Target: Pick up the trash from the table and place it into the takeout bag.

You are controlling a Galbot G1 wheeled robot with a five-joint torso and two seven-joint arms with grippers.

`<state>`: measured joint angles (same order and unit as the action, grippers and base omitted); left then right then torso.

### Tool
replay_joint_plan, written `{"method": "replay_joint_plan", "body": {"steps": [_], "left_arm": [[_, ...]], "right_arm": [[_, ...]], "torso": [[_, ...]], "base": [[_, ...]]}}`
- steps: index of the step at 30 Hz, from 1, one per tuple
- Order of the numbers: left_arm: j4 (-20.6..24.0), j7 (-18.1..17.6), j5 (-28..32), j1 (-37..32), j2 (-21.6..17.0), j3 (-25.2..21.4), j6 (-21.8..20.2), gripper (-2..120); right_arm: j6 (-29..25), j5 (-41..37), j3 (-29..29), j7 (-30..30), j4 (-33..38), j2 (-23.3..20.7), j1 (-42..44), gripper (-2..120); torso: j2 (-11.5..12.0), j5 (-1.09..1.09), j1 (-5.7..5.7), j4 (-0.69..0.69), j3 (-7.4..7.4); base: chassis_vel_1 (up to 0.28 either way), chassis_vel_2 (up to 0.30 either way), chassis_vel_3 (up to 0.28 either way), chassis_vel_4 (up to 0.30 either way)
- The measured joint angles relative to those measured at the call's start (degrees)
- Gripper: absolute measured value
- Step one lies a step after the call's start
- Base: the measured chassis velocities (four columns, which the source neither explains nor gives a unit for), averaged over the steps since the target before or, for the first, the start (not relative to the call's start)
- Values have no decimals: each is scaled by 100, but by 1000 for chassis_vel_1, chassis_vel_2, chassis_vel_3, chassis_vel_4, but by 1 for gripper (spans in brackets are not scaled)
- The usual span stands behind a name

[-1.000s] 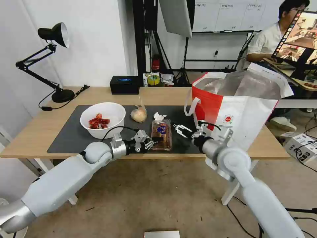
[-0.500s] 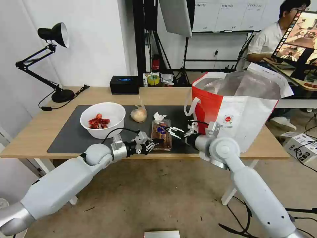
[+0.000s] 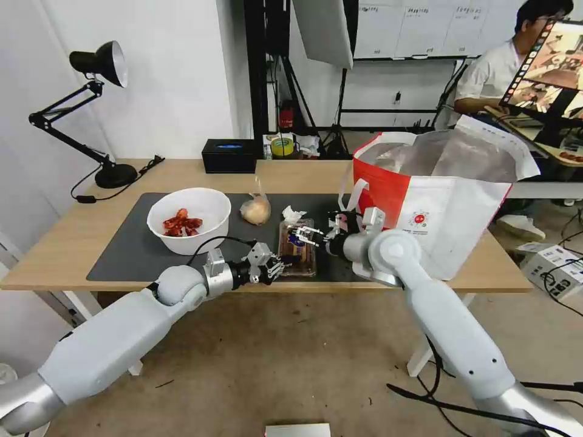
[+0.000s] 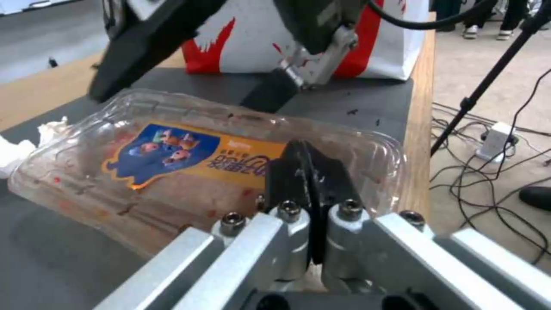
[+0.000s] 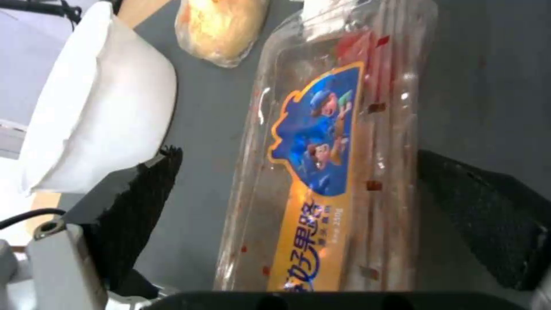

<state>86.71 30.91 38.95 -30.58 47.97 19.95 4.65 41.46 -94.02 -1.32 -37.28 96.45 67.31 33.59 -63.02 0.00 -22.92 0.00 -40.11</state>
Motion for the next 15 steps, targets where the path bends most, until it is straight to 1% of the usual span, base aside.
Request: {"method": "replay_joint_plan", "body": {"steps": [6, 11, 15], "left_arm": [[-30, 5, 40, 6, 16, 0, 17, 0], [-69, 14, 49, 15, 61, 2, 42, 0], [-94, 20, 34, 20, 85, 5, 66, 0]], "right_arm": [[4, -212, 93, -81, -77, 4, -89, 100], [4, -421, 217, -310, -119, 4, -209, 100], [3, -462, 278, -321, -172, 17, -261, 100]], "torso": [[0, 0, 0, 0, 0], [0, 0, 0, 0, 0], [0, 1, 0, 0, 0]], "base": [[0, 0, 0, 0], [0, 0, 0, 0], [0, 0, 0, 0]]}}
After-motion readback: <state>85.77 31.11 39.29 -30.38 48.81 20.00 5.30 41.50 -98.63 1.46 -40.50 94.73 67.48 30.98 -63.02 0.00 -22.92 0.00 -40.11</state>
